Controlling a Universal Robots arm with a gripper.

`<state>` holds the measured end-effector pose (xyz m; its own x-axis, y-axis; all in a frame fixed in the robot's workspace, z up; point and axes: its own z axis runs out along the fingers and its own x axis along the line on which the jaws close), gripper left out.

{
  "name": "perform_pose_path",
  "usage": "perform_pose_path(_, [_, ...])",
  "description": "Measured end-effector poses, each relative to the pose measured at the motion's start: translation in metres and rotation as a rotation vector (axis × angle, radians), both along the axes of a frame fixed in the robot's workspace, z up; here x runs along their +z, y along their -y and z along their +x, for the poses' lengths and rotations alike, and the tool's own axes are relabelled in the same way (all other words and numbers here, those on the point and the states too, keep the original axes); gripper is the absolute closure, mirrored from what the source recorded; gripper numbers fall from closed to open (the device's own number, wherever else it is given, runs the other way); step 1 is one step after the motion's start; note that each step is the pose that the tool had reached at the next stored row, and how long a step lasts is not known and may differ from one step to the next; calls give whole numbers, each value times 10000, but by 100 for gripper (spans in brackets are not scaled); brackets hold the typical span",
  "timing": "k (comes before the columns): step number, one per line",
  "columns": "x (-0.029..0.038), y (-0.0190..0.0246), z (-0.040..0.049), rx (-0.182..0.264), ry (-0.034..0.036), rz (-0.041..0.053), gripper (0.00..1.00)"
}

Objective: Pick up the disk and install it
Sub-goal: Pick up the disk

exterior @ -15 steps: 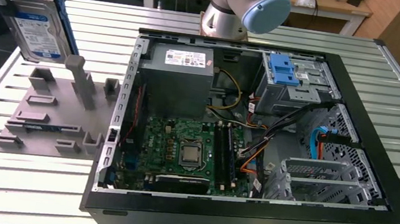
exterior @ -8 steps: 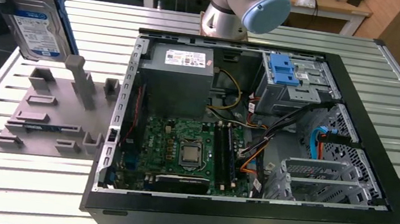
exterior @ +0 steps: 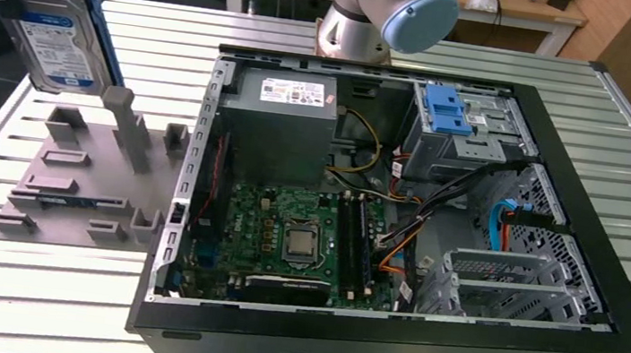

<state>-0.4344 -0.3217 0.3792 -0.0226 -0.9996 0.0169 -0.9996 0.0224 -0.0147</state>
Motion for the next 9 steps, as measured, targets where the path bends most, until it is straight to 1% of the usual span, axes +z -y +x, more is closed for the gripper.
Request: perform_pose_path(9, [49,0,0,0,1,0,64])
